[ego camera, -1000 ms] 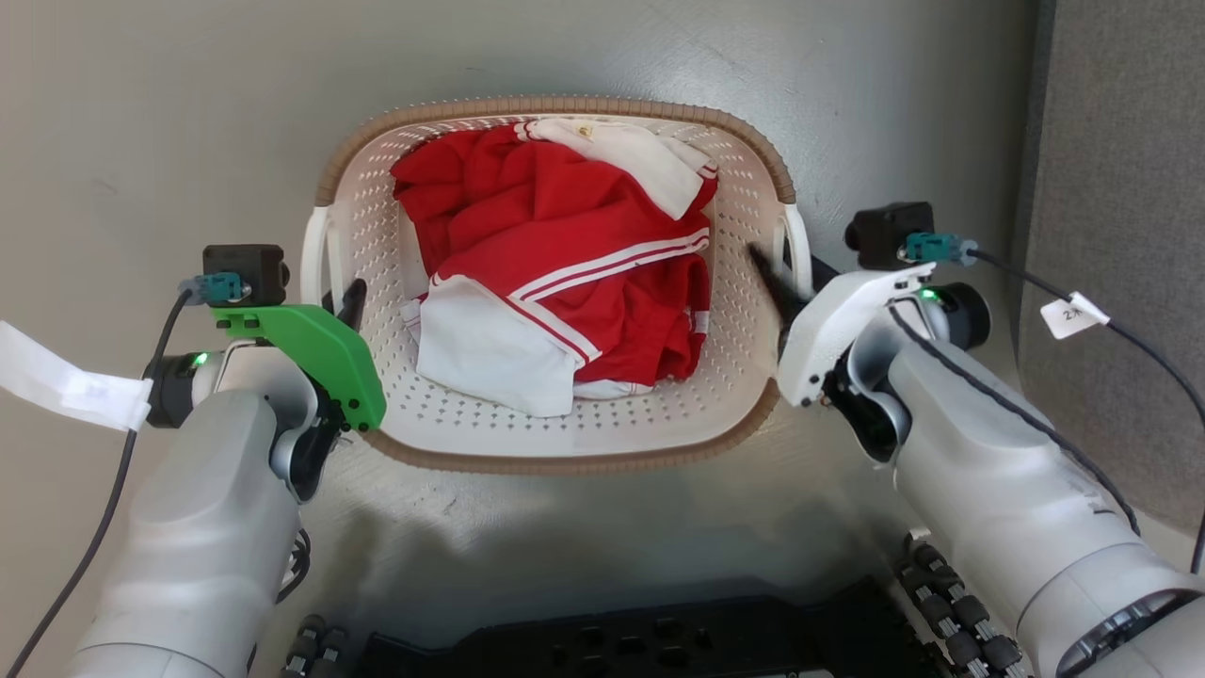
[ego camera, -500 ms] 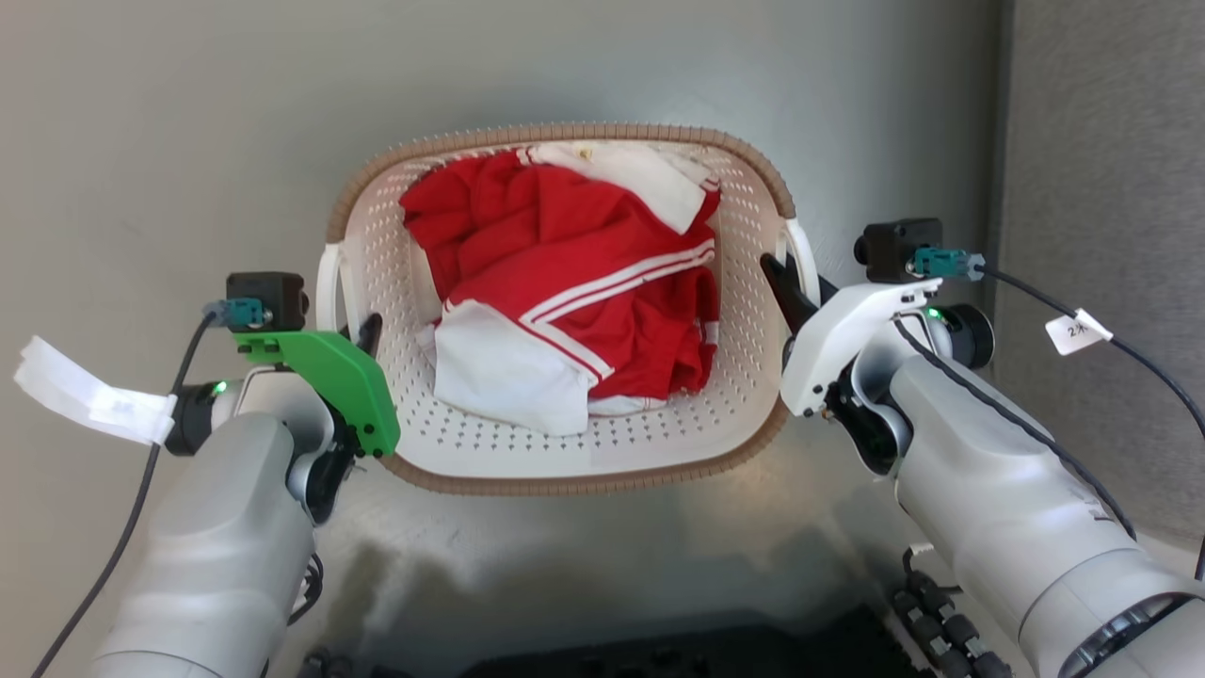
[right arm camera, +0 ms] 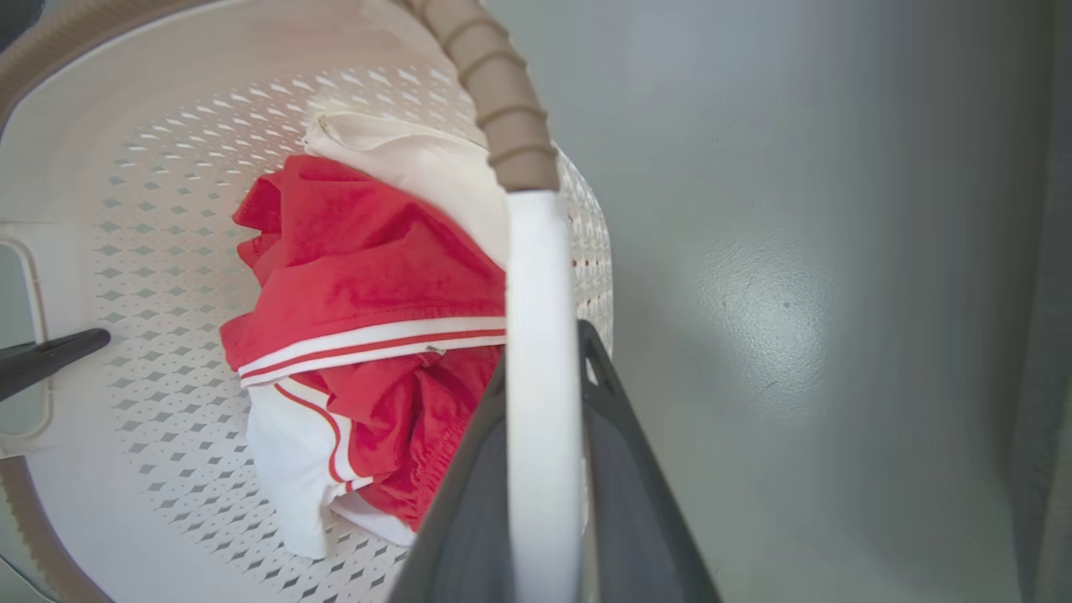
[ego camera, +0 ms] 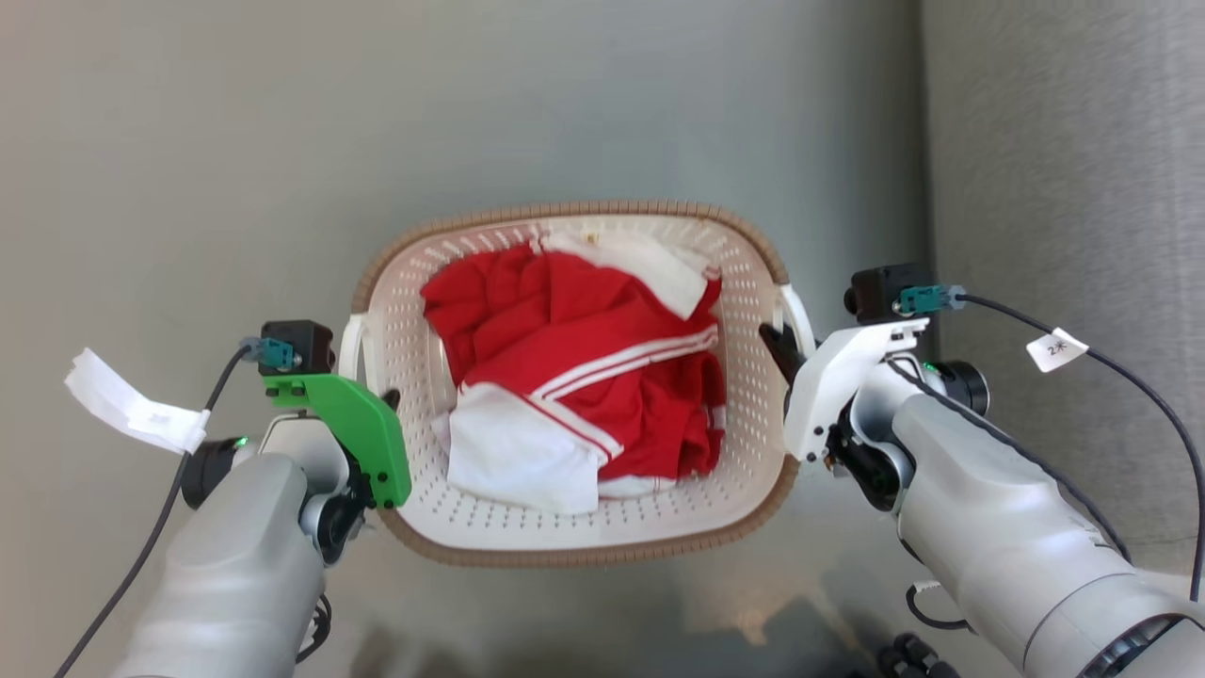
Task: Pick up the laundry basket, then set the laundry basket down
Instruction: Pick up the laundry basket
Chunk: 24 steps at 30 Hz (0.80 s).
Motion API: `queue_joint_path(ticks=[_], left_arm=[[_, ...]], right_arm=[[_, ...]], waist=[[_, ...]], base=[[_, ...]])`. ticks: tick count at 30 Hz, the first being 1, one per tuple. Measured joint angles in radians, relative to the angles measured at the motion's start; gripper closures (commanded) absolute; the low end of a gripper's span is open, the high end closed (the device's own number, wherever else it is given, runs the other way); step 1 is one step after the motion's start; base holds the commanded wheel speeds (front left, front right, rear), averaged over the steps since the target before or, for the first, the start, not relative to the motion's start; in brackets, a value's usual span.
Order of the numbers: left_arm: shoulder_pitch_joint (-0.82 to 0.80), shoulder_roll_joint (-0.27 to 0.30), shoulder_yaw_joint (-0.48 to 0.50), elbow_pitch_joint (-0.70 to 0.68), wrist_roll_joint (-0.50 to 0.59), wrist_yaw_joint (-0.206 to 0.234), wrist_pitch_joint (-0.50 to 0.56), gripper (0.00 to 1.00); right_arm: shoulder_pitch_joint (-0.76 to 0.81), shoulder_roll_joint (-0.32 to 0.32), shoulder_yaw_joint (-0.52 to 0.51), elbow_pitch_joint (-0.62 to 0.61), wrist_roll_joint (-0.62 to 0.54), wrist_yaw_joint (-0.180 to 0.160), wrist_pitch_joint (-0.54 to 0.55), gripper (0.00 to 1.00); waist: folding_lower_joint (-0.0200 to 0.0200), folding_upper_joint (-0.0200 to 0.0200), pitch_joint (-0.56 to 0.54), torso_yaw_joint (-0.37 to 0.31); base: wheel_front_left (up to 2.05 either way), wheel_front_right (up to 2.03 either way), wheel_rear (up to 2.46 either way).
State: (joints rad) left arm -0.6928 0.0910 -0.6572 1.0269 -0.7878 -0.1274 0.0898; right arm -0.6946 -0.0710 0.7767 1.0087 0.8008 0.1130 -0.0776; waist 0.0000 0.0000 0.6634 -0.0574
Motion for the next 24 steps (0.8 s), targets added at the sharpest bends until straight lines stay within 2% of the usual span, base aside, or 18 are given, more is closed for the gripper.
queue_joint_path(ticks=[10,24], left_arm=[[0.030,-0.001,-0.044,0.001,-0.058,0.000,0.080,1.00],[0.109,-0.009,-0.095,0.030,-0.132,0.000,0.223,1.00]], right_arm=[[0.011,0.003,0.011,0.040,0.067,0.000,0.077,1.00],[0.075,0.007,0.060,0.085,0.149,0.000,0.243,1.00]], waist=[[0.0000,0.0000,-0.142,-0.018],[-0.0001,0.0000,-0.358,-0.026]], base=[[0.00,0.00,0.00],[0.00,0.00,0.00]])
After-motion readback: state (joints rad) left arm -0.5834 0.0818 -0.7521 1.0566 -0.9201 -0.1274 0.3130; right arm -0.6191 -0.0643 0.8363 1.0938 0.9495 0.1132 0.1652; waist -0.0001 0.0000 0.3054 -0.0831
